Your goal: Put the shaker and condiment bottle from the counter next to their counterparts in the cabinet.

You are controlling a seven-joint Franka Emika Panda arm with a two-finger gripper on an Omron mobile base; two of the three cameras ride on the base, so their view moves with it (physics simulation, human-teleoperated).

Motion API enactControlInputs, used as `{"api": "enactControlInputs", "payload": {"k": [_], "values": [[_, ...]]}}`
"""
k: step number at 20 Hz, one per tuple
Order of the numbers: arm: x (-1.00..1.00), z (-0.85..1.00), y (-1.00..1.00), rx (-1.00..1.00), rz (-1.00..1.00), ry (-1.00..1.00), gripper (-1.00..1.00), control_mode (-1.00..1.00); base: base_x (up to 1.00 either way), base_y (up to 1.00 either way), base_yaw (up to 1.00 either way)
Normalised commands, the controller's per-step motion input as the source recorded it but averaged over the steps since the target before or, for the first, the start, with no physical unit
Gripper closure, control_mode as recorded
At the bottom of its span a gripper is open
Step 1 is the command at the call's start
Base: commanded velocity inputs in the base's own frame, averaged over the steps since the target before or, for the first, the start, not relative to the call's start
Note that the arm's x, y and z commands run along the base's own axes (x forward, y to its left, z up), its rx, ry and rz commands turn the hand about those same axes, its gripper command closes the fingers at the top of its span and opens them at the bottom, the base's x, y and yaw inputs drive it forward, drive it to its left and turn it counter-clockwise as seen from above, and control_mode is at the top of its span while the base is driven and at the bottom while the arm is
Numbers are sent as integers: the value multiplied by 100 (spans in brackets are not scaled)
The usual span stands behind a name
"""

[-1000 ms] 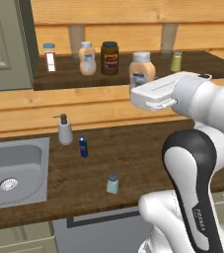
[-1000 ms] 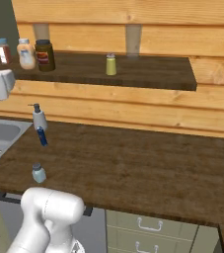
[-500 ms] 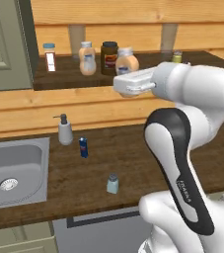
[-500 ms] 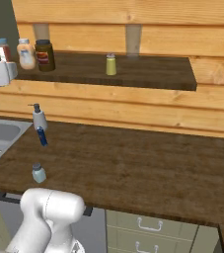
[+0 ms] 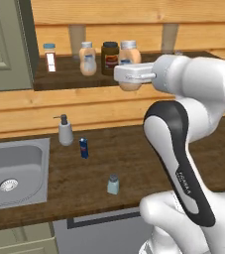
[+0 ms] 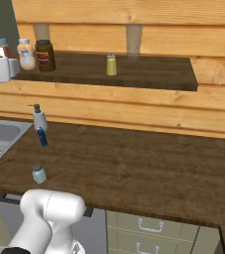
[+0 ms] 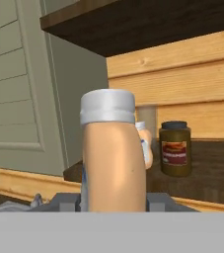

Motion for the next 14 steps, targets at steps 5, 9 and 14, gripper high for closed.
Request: {"api": "enactControlInputs", "payload": {"k": [5, 9, 14], "values": [[21, -18, 9, 7, 0, -9, 100, -100, 0, 0, 0], [31, -13, 16, 5, -1, 0, 100, -100, 0, 0, 0], [35, -1, 20, 3, -2, 3, 100, -100, 0, 0, 0]]}}
